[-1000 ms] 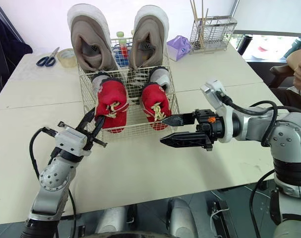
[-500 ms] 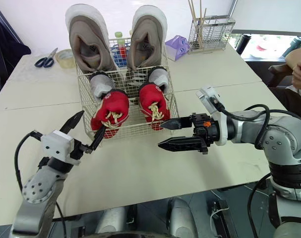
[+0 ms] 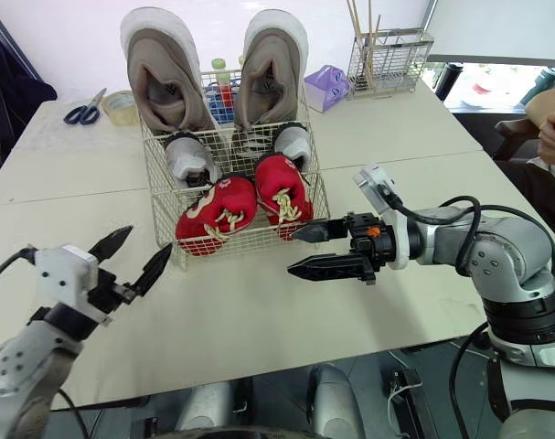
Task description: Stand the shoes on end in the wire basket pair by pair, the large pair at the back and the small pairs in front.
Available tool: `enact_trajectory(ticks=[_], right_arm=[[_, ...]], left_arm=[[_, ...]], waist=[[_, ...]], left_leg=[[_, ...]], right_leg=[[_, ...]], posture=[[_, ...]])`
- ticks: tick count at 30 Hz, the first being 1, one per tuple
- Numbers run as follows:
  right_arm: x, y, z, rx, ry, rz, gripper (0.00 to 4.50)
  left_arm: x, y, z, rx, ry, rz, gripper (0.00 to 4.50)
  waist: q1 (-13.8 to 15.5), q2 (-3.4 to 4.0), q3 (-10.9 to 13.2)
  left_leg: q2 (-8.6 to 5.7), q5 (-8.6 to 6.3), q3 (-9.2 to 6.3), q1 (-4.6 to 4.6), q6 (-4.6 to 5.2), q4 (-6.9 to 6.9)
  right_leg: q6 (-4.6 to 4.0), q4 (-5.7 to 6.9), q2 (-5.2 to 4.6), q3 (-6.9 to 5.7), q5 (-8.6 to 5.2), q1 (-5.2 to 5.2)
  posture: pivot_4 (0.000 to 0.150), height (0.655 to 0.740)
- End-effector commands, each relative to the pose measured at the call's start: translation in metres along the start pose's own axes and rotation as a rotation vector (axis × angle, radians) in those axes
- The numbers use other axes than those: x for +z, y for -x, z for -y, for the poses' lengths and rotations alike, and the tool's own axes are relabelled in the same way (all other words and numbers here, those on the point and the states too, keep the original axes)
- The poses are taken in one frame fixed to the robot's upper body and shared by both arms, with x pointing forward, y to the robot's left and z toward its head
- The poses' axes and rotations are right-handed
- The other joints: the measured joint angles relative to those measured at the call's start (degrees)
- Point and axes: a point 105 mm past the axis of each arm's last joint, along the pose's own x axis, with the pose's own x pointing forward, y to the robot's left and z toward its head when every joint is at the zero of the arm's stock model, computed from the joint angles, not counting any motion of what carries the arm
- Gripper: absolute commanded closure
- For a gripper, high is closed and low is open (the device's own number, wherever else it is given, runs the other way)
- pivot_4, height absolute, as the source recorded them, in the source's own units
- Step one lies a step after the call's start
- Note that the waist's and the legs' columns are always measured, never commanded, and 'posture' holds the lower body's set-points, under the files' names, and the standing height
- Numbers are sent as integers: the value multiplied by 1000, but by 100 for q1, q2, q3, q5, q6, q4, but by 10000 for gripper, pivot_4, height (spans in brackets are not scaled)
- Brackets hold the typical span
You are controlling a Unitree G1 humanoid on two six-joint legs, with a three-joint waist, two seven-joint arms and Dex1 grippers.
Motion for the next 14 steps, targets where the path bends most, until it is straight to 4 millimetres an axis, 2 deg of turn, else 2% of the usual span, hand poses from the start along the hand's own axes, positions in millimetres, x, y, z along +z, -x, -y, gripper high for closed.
enact_trajectory(ticks=[1, 3, 5, 6, 9, 14], right_arm=[[1, 5, -5, -2, 38, -9, 0], [0, 10, -3, -28, 32, -14, 0], [-7, 22, 5, -93, 30, -53, 0], [-10, 29, 7, -120, 26, -71, 0], [-21, 45, 12, -187, 17, -126, 0], [-36, 69, 26, -304, 21, -181, 0]], left_arm=[[38, 19, 2, -83, 218, 100, 149], [38, 29, -17, -6, 195, 50, 149], [7, 39, -40, 109, 105, -218, 149], [-1, 43, -43, 117, 97, -277, 149], [-9, 43, -44, 64, 142, -282, 149], [-38, 44, -38, -32, 168, -375, 149]], waist=[[14, 3, 3], [20, 5, 3], [17, 6, 2], [19, 7, 2], [15, 8, 7], [10, 8, 7]], left_leg=[[-3, 0, 0, -1, 0, 0], [-9, 0, 0, 0, 0, 1], [-11, 0, 3, 3, 0, 2], [-14, 0, 5, 3, 0, 2], [-19, -3, 12, 2, 2, -1], [-17, -5, 17, 1, -1, -2]], right_leg=[[1, 1, -4, 0, -1, -1], [-2, -1, -8, -1, -3, 2], [-3, -6, -9, 0, -4, 6], [-3, -6, -10, 0, -5, 7], [-2, -17, -16, 0, -5, 4], [-3, -28, -17, -1, -4, 2]], posture=[[1500, 7400], [1500, 7400], [1500, 7400], [1500, 7400], [1500, 7400], [1500, 7400]])
